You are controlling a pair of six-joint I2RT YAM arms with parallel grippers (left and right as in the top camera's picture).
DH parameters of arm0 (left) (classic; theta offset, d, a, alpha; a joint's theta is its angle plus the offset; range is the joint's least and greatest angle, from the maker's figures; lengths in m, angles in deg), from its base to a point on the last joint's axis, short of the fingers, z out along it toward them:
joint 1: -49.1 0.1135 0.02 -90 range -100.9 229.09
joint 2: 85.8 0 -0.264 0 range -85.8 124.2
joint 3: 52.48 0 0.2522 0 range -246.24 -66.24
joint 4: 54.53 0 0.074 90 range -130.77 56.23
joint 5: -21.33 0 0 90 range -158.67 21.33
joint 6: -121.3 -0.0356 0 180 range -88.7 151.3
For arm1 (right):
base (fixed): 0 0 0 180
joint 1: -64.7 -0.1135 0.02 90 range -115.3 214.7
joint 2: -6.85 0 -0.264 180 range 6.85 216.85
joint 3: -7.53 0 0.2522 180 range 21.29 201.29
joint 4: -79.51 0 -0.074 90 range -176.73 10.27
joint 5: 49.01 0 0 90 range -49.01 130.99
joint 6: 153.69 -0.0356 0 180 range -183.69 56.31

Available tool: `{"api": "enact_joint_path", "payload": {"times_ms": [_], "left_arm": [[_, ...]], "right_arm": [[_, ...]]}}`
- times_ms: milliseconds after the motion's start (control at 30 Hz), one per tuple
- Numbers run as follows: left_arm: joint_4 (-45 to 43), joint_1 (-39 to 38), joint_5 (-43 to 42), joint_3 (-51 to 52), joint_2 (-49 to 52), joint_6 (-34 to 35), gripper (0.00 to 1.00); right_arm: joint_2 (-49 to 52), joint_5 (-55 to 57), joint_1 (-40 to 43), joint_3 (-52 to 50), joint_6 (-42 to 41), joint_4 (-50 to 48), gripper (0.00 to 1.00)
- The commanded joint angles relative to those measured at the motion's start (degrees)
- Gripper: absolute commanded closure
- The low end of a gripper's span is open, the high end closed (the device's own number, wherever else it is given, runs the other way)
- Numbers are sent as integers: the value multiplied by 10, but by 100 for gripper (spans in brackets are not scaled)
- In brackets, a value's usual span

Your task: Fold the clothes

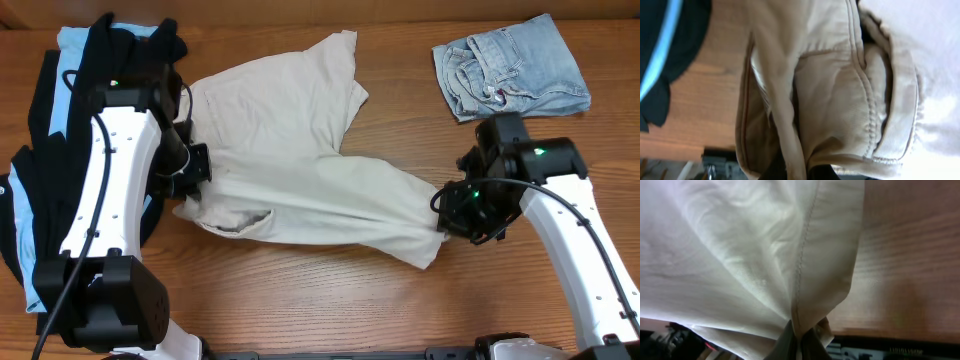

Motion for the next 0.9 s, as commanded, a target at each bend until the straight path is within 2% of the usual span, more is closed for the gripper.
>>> {"api": "enact_joint_path", "payload": {"times_ms": [0,100,267,533,567,600,633,700,767,867], "left_arm": [[8,-20,5,42,-8,-19,96],[2,-41,-14,83,-20,-19,96],[-2,-87,-23,159,-37,1,95],[-21,-123,30,208,-40,57,96],[-22,-122,33,208,-40,57,93],[-22,-120,37,208,-40,57,89],[-21,-115,47,202,-40,57,75],[-17,-110,56,192,-40,57,53],[-10,-105,60,173,-40,59,38],[7,-102,63,117,-41,56,27]], "right_arm": [[-16,-10,5,-56,9,3,96],[-37,-51,5,-111,7,3,94],[-68,-92,5,-171,7,3,81],[-87,-90,5,-145,10,-53,77],[-87,-90,5,-134,12,-65,77],[-87,-90,5,-123,14,-76,77],[-87,-89,5,-88,28,-109,69],[-87,-71,5,-50,29,-150,58],[-86,-48,5,-17,28,-196,50],[-82,-37,5,7,24,-292,49]]}}
